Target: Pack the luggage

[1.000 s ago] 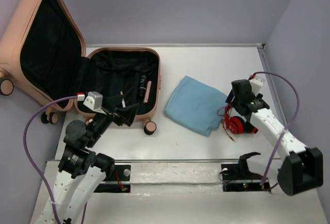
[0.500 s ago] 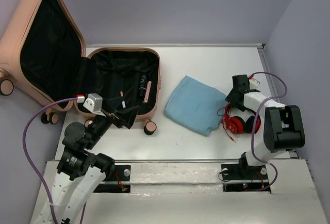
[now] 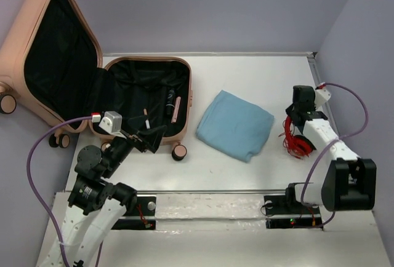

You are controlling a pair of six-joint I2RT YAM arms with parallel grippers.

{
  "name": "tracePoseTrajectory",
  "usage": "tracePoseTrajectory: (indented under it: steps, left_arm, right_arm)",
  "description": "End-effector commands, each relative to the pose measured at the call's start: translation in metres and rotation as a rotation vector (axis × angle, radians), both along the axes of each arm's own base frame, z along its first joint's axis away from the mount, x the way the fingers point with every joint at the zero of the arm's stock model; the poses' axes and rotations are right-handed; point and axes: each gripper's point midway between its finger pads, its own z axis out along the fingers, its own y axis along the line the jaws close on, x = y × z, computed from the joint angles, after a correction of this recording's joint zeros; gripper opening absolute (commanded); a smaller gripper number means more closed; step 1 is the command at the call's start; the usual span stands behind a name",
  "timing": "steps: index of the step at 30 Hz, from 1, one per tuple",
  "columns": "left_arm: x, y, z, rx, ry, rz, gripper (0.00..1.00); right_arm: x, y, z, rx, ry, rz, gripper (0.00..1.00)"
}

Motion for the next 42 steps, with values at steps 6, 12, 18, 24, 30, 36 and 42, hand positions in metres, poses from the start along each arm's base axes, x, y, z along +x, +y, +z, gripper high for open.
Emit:
tracePoseTrajectory:
  steps: [6,12,18,24,30,36,42]
  left_arm:
    - [-0.002,0.009,0.029,-0.025,-0.071,0.038,0.99]
    - [0.009,0.024,0.029,-0.045,-0.051,0.136,0.99]
    - [0.015,0.040,0.032,-0.067,-0.054,0.232,0.99]
    - [0.018,0.052,0.035,-0.081,-0.060,0.293,0.99]
    - [0.020,0.079,0.037,-0.111,-0.061,0.431,0.99]
    - [0.025,0.070,0.033,-0.100,-0.044,0.393,0.99]
    - [0.022,0.061,0.033,-0.121,-0.043,0.339,0.99]
  right_arm:
    - [0.046,0.104,0.180,-0.059,-0.396,0.456,0.07]
    - [0.085,0.323,0.224,-0.139,-0.442,1.044,0.07]
    - [0.067,0.510,0.243,-0.244,-0.556,1.493,0.07]
    - [0.040,0.612,0.165,-0.243,-0.559,1.838,0.07]
    - [0.024,0.632,0.100,-0.221,-0.458,1.906,1.00]
    - [0.017,0.571,0.197,-0.266,-0.570,1.726,1.00]
    - [0.020,0.418,0.217,-0.171,-0.576,1.297,1.00]
